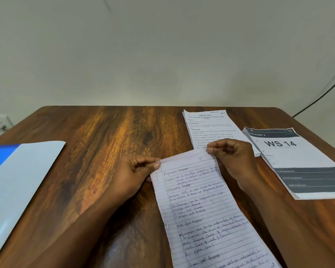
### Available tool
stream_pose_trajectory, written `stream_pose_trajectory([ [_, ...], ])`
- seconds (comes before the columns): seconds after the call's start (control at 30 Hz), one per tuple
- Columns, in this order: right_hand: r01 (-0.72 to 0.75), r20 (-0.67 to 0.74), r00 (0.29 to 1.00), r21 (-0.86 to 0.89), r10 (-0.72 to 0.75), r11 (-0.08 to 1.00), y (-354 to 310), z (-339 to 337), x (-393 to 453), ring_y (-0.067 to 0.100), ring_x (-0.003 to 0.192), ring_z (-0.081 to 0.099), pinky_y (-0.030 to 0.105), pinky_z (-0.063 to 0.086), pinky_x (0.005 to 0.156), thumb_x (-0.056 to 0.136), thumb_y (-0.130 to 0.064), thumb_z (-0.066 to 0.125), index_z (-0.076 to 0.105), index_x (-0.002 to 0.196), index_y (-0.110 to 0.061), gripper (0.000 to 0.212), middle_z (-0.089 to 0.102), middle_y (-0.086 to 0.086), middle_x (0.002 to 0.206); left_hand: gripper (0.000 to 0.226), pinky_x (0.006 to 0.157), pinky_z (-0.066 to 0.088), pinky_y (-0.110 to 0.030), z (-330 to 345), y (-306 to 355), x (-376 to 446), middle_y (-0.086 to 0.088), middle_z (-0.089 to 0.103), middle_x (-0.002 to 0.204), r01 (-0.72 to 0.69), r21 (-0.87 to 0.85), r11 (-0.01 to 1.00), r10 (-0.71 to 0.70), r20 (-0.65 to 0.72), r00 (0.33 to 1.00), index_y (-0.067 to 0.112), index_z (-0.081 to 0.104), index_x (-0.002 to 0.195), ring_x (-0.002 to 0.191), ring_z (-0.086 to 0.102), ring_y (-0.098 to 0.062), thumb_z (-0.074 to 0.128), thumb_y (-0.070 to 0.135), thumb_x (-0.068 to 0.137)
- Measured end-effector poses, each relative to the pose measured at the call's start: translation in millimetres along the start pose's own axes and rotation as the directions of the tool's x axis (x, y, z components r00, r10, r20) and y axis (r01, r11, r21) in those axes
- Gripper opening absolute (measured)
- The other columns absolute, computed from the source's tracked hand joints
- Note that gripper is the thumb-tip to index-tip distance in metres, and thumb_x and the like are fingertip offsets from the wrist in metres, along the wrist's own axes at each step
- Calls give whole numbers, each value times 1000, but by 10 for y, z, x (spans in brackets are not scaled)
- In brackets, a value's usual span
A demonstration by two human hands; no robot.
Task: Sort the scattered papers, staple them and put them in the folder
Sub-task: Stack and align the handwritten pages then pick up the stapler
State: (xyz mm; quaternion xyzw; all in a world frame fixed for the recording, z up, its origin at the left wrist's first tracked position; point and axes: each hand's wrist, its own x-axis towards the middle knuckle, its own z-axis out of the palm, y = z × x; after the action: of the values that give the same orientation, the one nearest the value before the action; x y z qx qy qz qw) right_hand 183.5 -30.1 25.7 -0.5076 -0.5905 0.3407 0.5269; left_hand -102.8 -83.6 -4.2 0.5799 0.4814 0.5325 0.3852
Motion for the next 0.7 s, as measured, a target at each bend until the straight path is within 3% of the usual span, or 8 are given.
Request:
stream_pose_trajectory([
  [0.17, -29, -38, 999, 95, 32, 995, -1, 7, 7, 18, 90, 77, 40, 63, 84, 77, -8, 88, 81, 92, -13, 17, 81, 1, 91, 17, 62, 61, -34, -17, -35, 13, -8, 81, 82, 12, 13, 1000, -10, -160, 987, 16, 82, 104, 67, 75, -21, 81, 6, 90],
  [0.4, -34, -6, 999, 126, 35, 992, -3, 21, -9, 16, 99, 76, 35, 61, 87, 80, -6, 85, 82, 102, -15, 24, 81, 0, 100, 13, 62, 62, -34, 2, -24, 14, -7, 81, 79, 31, 12, 999, -28, -194, 981, 15, 83, 101, 65, 75, -21, 77, 6, 94],
  [0.5, -26, -6, 1000, 91, 27, 996, -14, 35, -26, 13, 98, 76, 33, 61, 88, 81, -9, 84, 82, 98, -16, 18, 81, -3, 97, 12, 61, 62, -35, 10, 17, -3, -8, 81, 84, 32, -7, 999, -33, -195, 980, 13, 79, 108, 66, 76, -22, 73, 13, 97],
  [0.6, -28, -67, 997, 114, 36, 993, -23, 62, -26, 14, 96, 76, 30, 61, 86, 81, -9, 85, 82, 95, -17, 16, 81, -4, 94, 34, 62, 64, -32, 62, 134, -50, -11, 82, 97, 96, -117, 989, -106, -80, 991, 11, 67, 127, 86, 80, -26, 70, 23, 95],
  [0.7, -28, -141, 988, 189, 55, 982, -32, 79, -21, 16, 98, 76, 35, 61, 89, 82, -8, 84, 81, 95, -19, 17, 81, -2, 95, 41, 77, 66, -38, 132, 181, -114, -11, 81, 113, 187, -172, 967, -166, 127, 978, 12, 62, 133, 100, 80, -29, 71, 20, 93],
])
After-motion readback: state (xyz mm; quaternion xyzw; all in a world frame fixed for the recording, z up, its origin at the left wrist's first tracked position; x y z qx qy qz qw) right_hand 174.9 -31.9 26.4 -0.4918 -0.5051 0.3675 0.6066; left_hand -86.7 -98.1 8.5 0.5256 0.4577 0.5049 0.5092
